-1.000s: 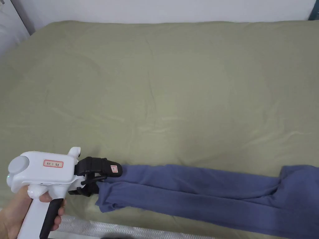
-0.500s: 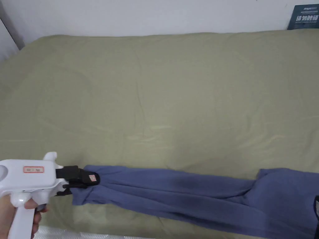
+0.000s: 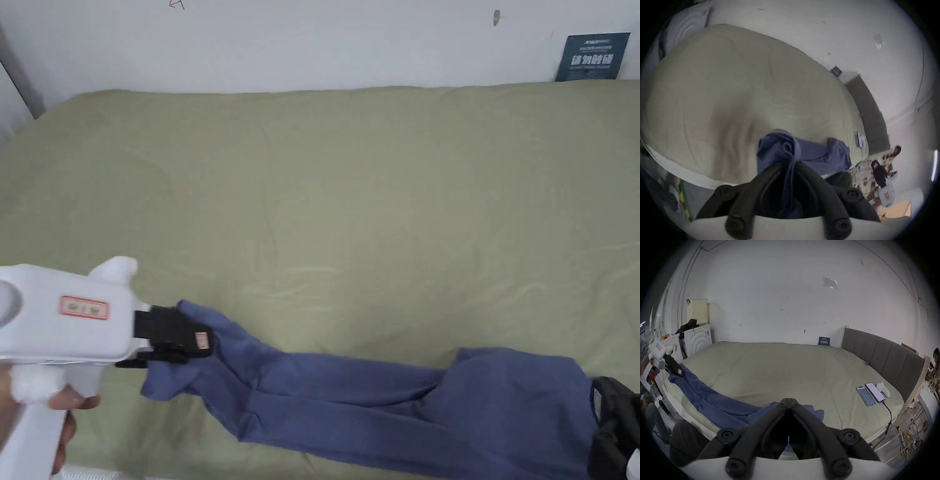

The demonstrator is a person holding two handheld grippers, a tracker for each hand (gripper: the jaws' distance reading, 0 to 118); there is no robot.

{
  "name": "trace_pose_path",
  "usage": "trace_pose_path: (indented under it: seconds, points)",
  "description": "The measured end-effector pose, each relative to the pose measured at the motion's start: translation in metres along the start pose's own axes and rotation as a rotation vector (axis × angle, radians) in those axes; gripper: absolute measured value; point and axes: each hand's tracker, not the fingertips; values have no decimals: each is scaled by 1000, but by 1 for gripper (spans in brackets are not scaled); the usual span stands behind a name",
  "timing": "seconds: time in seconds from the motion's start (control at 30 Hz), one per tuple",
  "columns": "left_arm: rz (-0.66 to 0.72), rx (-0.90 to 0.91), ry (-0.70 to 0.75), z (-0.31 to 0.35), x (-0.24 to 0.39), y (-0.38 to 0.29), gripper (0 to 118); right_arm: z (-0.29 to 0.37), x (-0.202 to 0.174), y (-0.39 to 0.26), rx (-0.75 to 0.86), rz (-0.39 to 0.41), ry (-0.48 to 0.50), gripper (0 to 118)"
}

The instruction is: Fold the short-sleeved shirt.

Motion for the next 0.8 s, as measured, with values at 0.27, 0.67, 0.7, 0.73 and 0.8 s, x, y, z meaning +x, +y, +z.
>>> trace_pose_path:
  seconds: [0.27, 0.67, 0.7, 0.73, 0.8]
  points:
    - [-158, -149, 58, -124, 90, -11, 7, 7, 20, -9, -25, -29, -19, 0]
    - [-155, -78, -99, -164, 97, -23, 62, -5, 51, -20, -86, -69, -88, 0]
    - [-174, -88, -97, -155, 88, -21, 12, -7, 50, -21, -93, -65, -85, 0]
    - [-156, -95, -102, -146, 84, -20, 0, -9, 49, -22, -95, -62, -82, 0]
    - [-118, -76, -92, -130, 61, -21, 0, -11, 45, -25, -105, -61, -65, 0]
